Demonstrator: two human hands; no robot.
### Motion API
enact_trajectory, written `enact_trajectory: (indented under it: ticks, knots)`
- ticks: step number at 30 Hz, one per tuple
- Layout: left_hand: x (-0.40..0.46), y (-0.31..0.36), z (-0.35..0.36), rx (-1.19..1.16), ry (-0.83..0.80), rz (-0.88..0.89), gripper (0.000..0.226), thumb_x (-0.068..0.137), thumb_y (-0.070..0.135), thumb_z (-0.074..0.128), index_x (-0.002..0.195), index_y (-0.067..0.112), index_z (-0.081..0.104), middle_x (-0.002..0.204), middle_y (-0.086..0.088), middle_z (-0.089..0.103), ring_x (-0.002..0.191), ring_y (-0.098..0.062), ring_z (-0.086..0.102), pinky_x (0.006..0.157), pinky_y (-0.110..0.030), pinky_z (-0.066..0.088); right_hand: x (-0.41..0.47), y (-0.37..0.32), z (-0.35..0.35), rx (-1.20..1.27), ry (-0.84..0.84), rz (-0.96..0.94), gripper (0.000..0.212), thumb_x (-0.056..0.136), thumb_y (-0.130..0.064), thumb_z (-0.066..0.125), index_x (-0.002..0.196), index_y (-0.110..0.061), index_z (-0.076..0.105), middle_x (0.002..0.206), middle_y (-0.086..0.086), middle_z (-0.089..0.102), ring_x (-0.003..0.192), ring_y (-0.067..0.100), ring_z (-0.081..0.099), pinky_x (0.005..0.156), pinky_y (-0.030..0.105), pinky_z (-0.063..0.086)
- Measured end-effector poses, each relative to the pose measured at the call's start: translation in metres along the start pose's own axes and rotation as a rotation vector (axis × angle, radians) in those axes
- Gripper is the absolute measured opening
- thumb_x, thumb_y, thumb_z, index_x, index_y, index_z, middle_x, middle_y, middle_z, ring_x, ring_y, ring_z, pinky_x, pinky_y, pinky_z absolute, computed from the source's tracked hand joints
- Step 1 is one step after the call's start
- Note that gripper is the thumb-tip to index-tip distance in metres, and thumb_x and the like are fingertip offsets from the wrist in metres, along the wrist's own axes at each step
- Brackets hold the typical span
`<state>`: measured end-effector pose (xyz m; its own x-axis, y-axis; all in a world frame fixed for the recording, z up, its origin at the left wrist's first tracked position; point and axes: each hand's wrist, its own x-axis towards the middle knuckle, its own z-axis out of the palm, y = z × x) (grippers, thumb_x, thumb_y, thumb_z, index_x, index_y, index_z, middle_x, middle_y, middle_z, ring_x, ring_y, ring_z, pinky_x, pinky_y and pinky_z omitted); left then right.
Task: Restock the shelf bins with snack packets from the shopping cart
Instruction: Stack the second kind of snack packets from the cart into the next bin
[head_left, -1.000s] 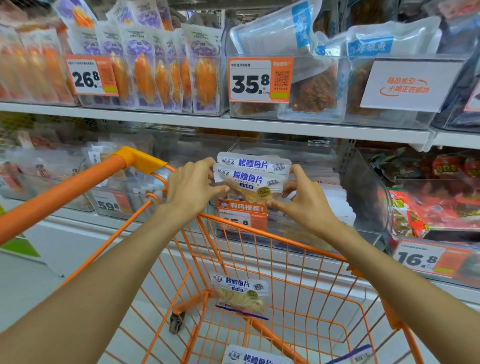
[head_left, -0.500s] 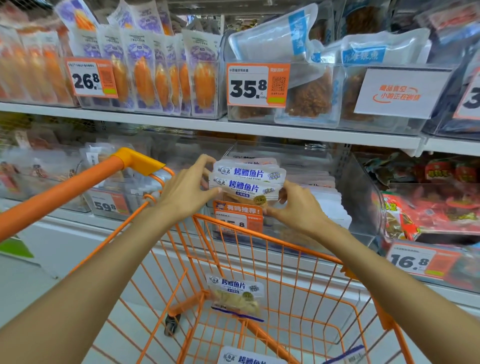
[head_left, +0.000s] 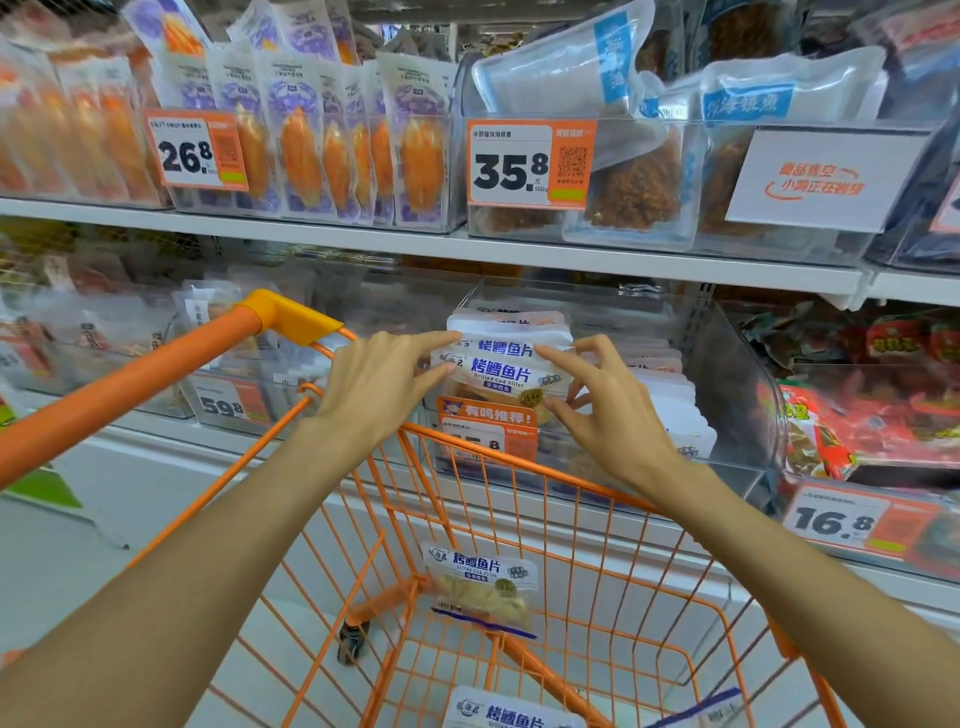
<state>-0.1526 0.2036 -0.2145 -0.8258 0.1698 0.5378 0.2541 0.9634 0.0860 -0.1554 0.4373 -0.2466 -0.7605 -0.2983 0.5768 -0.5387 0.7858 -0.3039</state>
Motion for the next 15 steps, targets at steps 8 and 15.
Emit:
enact_trajectory:
  ticks: [8, 15]
  knots:
    - [0.001, -0.001, 0.003, 0.040, -0.072, -0.038, 0.041, 0.098, 0.050, 0.038, 0.135, 0.036, 0.051, 0.112, -0.001, 0.069, 0.105, -0.027, 0.060, 0.062, -0.031, 0.038, 0.012, -0.002, -0.005, 0.003, -0.101, 0.040, 0.054, 0.085, -0.019, 0.070, 0.136, -0.026, 0.052, 0.112, 0.002, 0.054, 0.076, 0.010, 0.055, 0.077, 0.039, 0.055]
    - [0.005, 0.007, -0.002, -0.008, -0.056, -0.107, 0.033, 0.098, 0.041, 0.046, 0.126, 0.032, 0.061, 0.104, -0.002, 0.071, 0.099, -0.024, 0.063, 0.060, -0.028, 0.035, 0.022, -0.006, -0.022, 0.069, -0.072, 0.092, 0.031, 0.092, -0.034, 0.059, 0.121, -0.026, 0.065, 0.104, 0.000, 0.058, 0.081, 0.012, 0.058, 0.077, 0.030, 0.045]
